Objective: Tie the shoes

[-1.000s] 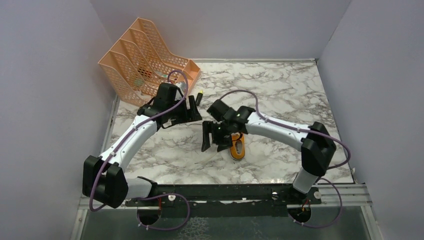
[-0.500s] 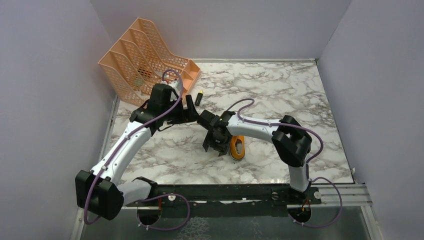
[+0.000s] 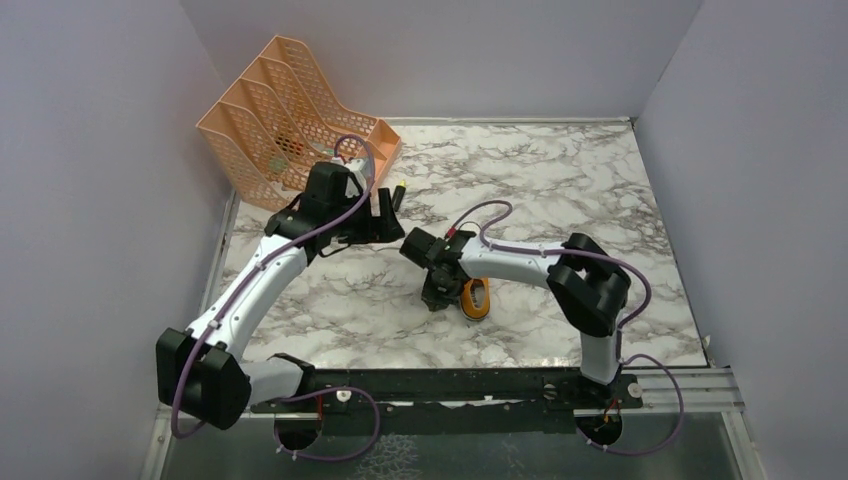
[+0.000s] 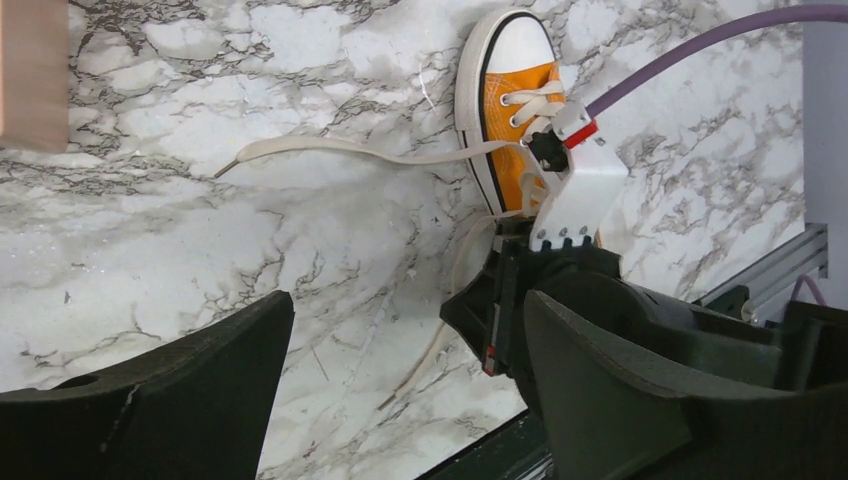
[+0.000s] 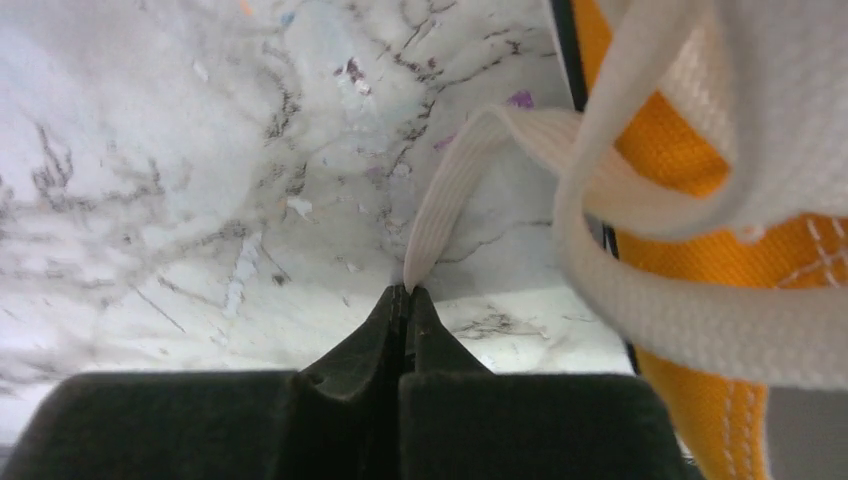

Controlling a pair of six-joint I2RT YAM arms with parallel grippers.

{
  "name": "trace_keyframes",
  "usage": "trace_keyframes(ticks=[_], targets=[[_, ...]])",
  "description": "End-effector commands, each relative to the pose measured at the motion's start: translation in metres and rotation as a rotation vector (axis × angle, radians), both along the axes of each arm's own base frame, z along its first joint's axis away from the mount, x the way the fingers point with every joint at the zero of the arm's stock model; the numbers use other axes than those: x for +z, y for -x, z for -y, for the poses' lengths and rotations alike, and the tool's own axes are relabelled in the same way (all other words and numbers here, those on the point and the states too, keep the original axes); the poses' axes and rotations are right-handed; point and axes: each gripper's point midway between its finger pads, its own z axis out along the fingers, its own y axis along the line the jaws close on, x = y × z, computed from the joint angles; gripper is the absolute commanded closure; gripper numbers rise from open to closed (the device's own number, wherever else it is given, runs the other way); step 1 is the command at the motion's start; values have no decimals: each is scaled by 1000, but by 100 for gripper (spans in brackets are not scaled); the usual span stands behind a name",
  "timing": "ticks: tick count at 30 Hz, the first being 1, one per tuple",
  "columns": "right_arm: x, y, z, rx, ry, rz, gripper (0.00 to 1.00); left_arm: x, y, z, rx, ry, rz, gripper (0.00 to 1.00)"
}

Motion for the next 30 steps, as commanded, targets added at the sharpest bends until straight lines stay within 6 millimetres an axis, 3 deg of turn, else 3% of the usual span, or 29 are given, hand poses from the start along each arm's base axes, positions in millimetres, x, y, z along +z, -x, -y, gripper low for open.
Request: trace_keyframes(ticks=[1,4,8,12,17,21,30], targets=[[52,-19,9,271,-74,183,100,-6,-17,15,-76,-13,5,14],[93,-10,29,457,-201,204,99,-26,-23,30,-159,-22,-20,16],[115,2,64,598,-283,230,99,-54,-28,52,-315,-12,-6,25],[117,7,85,677,-261,193,99,-70,-33,74,-462,19,79,26],[125,0,111,643,-238,229,99,-95,-39,93,-581,13,116,26],[125,-4,127,600,-249,238,100,-116,-31,118,-707,-5,147,26],[124,-5,138,562,-270,236,99,-147,-47,122,-702,-81,187,25]])
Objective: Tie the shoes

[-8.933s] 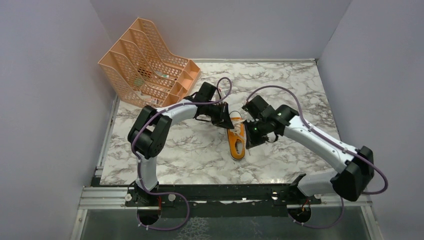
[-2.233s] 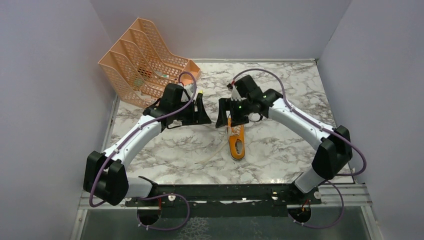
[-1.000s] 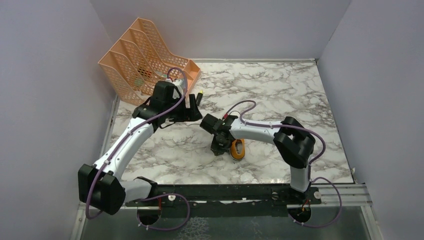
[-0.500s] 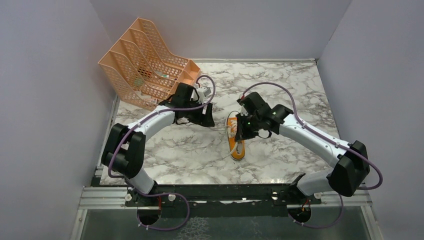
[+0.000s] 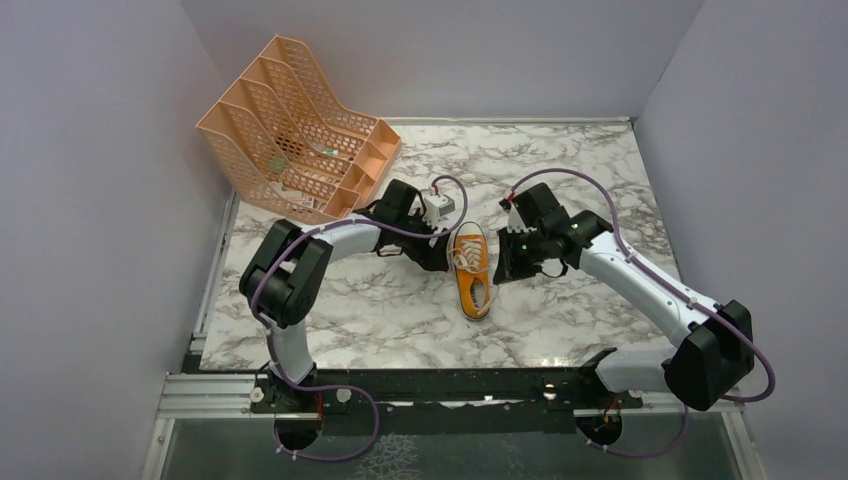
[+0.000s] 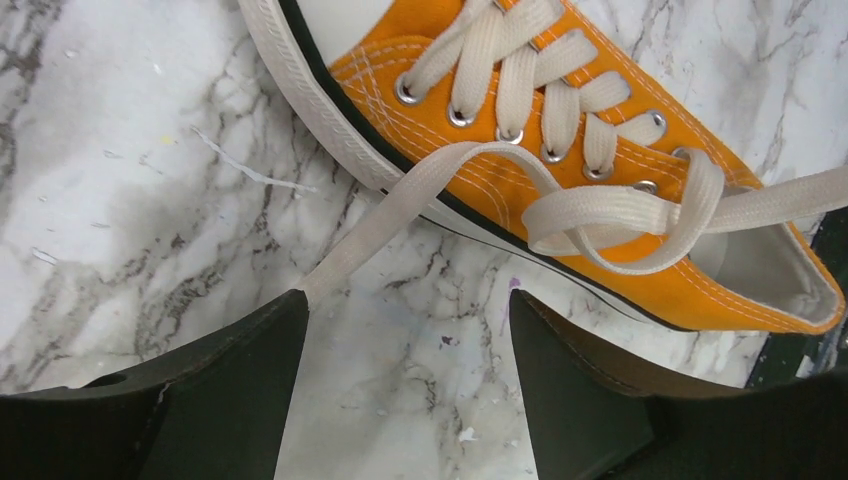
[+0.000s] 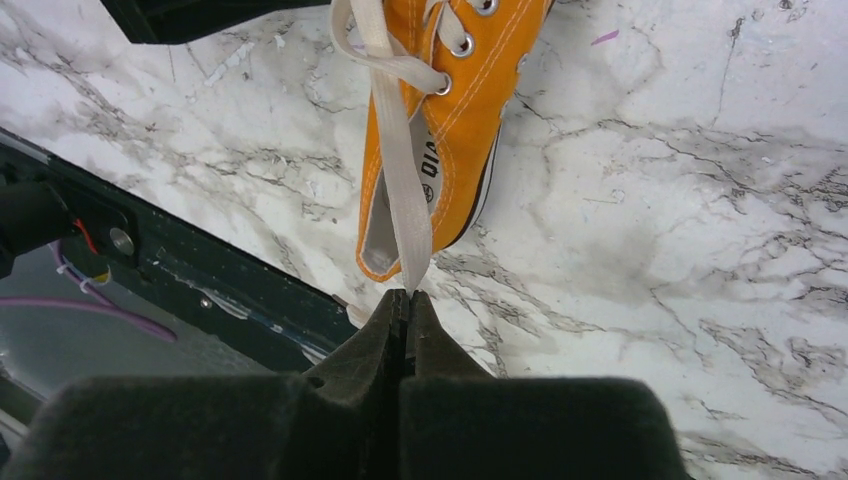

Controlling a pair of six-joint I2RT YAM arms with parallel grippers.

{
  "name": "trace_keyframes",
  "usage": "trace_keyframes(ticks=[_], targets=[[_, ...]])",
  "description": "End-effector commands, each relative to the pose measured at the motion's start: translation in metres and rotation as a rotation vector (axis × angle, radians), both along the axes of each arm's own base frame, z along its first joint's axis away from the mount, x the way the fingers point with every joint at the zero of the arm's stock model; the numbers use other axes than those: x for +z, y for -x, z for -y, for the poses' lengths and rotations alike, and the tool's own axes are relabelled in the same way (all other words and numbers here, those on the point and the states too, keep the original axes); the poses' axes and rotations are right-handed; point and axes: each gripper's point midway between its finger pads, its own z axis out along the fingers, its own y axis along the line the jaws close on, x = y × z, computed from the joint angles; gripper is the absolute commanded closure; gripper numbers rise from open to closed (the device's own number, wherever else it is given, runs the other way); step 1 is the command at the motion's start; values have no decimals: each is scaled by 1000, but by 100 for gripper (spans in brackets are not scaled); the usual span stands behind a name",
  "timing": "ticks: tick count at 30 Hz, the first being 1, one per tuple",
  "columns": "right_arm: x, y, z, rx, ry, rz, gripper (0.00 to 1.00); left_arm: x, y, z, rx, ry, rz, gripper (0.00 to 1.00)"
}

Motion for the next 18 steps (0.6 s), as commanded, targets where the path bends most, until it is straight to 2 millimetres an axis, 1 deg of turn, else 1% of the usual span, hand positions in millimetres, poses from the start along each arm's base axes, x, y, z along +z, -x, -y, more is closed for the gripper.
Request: trace_keyframes(ticks=[1,4,6,8,11,13,14,17,18], targets=[[4,7,4,16,-31,-13,99,4,-26,10,-16,18,125,26],[5,6,6,15,-43,-15,100,1,-27,12,-13,-18,165,29],[6,3,7,9,-48,-12,100,4,-29,13,-1,-33,191,30],[5,3,9,6,-48,-16,99,7,-36,11,35,-48,229,31],[4,4,13,0,-49,-21,99,3,-41,7,61,-73,245,32],[4,5,16,2,-41,-27,99,2,-44,10,65,-59,258,34],[5,6,17,3,-38,-27,99,-1,-44,9,72,-64,251,36],[12,11,19,18,-34,-27,99,-13,-47,2,131,-107,222,52],[13,13,21,19,-29,-29,99,-14,-48,-1,146,-117,219,57]])
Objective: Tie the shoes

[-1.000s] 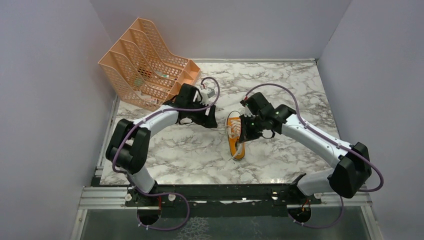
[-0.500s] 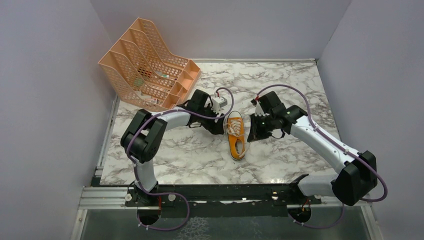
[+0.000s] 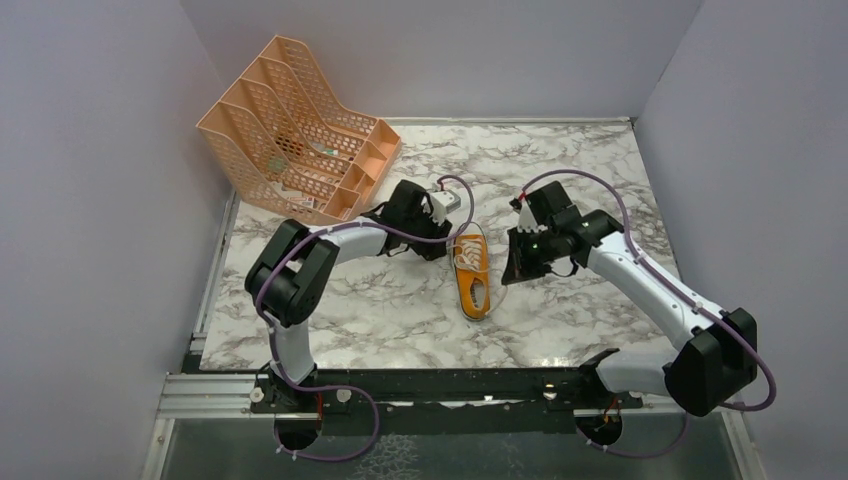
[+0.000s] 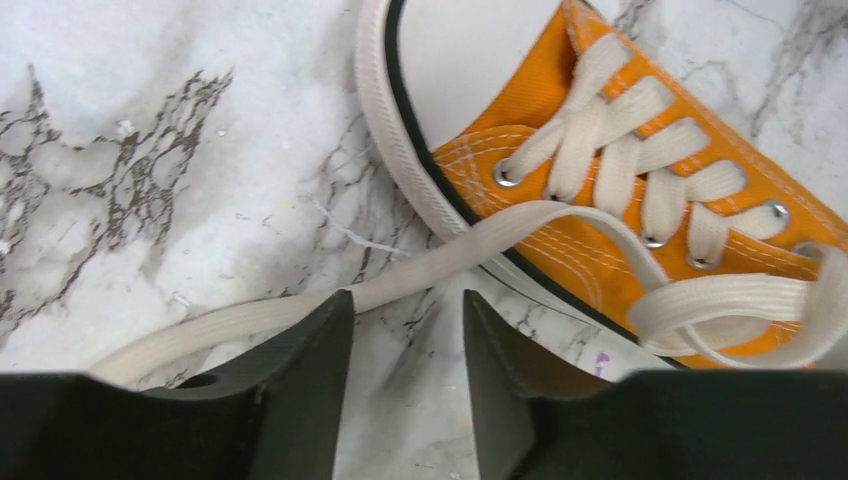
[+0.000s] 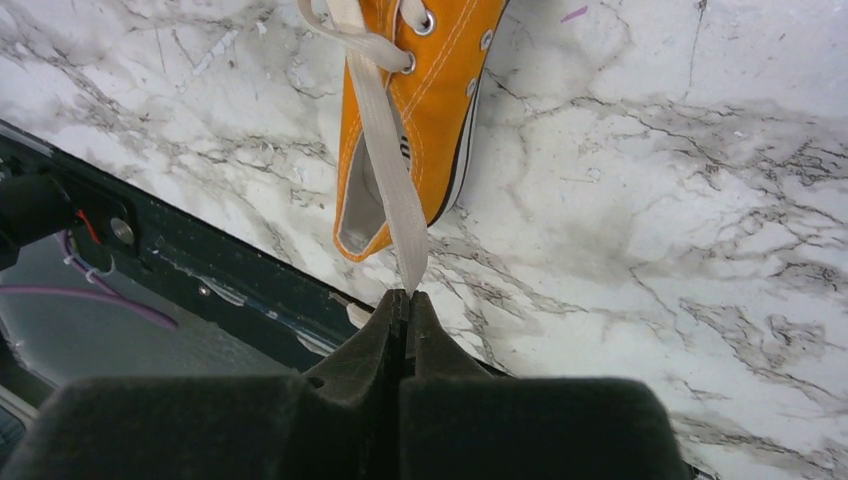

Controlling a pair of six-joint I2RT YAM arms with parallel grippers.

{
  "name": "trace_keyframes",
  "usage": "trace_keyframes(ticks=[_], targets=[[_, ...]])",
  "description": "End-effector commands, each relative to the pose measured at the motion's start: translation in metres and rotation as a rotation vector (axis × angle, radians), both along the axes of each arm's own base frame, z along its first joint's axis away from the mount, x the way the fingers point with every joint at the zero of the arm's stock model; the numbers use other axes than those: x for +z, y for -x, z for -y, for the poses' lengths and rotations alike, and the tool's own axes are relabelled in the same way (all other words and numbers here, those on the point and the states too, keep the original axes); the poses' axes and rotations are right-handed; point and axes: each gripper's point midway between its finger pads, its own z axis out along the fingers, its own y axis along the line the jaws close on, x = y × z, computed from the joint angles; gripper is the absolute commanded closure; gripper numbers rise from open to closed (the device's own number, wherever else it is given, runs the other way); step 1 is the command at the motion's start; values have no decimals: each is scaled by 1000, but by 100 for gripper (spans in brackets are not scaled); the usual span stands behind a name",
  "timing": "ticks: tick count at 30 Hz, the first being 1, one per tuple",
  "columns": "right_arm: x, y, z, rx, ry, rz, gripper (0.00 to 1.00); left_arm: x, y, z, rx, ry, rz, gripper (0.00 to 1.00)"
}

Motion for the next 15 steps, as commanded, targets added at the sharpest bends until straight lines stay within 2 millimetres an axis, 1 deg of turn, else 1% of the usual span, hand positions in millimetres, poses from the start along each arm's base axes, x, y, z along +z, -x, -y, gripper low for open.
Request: trace_keyframes(ticks=[1,2,3,5,7,10,12,13,15], targets=[[16,14,6,38,-9,3,99,-9,-15,-12,110,-54,18,65],[17,16,8,39,-2,2,99,-9,-14,-15,126,-69,8,74],[17,20,13,35,19,-9,99,-10,-12,-20,142,-91,-7,81],[18,23,23,11,63,-12,100,-13,-6,-34,190,-145,-31,91],[19,24,38,-35,133,-6,100,-14,3,-51,247,-192,-51,100],[24,25,64,-117,257,7,99,-6,25,-68,325,-194,-93,100],[29,25,69,-138,277,15,99,2,41,-74,340,-174,-128,100],[30,23,75,-160,309,20,99,8,48,-76,348,-158,-137,100],[29,19,80,-178,341,17,100,17,62,-78,343,-127,-162,100]])
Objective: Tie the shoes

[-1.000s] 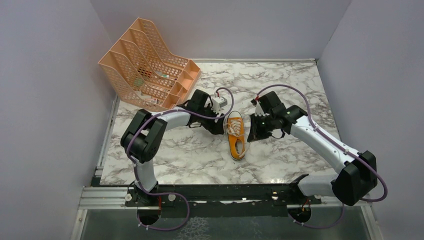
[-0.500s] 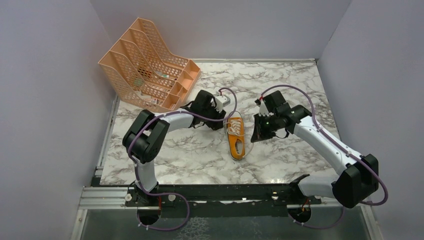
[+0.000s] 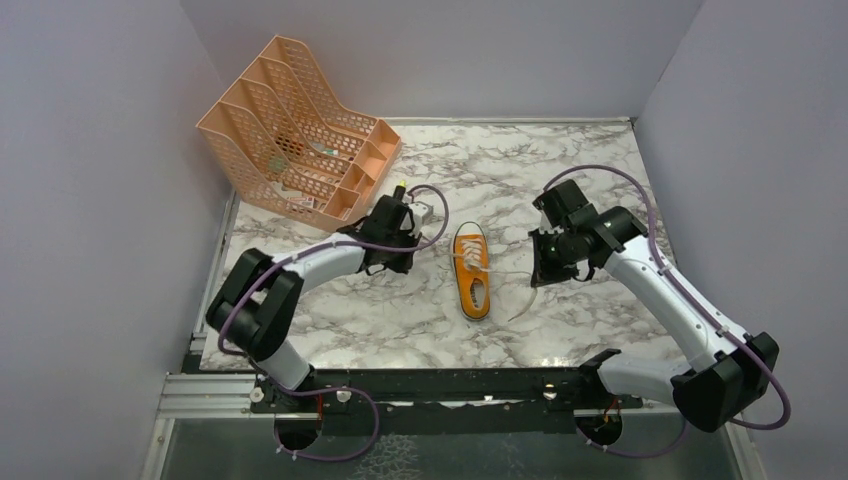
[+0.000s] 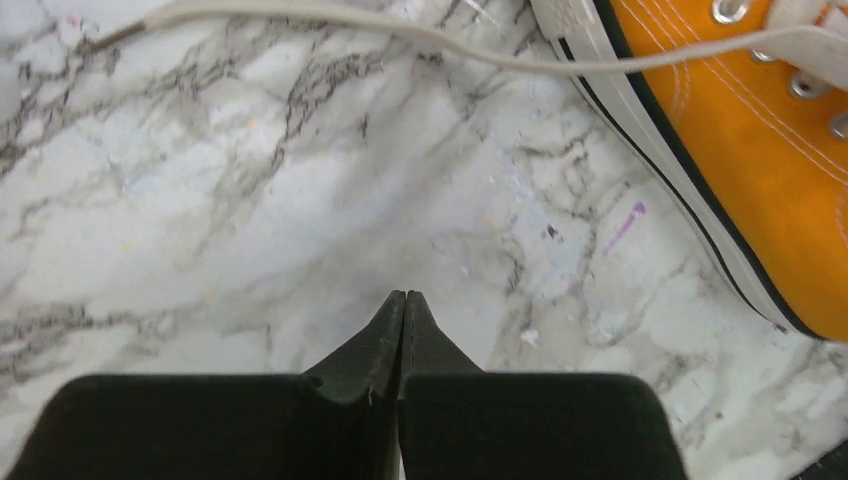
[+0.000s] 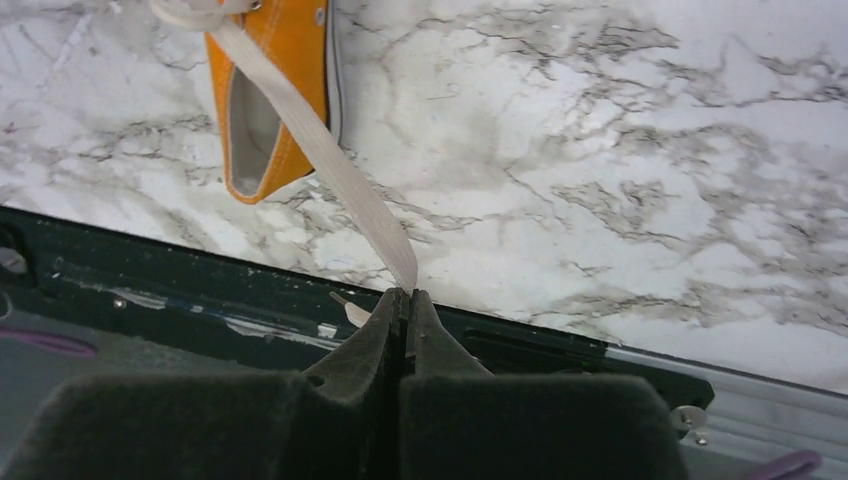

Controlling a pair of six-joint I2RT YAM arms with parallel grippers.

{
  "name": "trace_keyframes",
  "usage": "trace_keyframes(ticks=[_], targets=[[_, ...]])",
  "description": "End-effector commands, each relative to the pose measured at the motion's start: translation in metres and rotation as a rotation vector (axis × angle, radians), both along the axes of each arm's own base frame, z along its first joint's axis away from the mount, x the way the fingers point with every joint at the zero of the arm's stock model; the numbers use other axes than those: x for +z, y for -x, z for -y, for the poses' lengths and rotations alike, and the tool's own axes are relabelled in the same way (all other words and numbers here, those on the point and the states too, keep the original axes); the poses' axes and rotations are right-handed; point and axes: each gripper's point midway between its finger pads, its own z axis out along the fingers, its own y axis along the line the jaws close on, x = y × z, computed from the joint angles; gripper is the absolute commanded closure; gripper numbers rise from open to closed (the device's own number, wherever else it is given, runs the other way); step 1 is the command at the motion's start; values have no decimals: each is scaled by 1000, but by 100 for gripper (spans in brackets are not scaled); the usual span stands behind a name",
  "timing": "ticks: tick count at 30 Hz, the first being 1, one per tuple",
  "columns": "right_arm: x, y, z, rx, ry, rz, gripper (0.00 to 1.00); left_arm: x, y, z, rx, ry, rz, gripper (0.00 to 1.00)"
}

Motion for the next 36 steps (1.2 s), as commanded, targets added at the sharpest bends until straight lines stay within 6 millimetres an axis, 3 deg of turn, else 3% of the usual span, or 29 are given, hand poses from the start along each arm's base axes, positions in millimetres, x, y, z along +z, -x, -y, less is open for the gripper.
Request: trace_keyframes(ticks=[1,5,7,8,13,16,20,23,28,31,36], targets=[[5,-3,32,-98,152,13,100,29,32,-13,79,52,-54,100],[7,-12,17,-46,91,30,99,59,41,6,-19,168,-37,96],[10,-13,7,-19,42,33,99,74,29,18,-89,214,46,69],[10,-14,4,-10,28,33,99,77,20,24,-121,220,95,60],[8,-13,-6,19,-15,21,99,61,-25,43,-262,155,260,41],[8,-12,-10,15,-42,16,99,55,-43,54,-342,134,349,39],[6,-10,-15,13,-69,5,100,58,-47,69,-499,134,487,29],[4,-8,-15,13,-72,-6,99,43,-46,74,-576,113,470,27],[8,-5,-14,23,-79,-1,100,22,-31,90,-697,124,396,32],[11,-4,-14,27,-81,4,99,3,-17,86,-715,112,315,35],[14,-4,-15,35,-95,17,99,-9,-4,79,-728,101,260,36]])
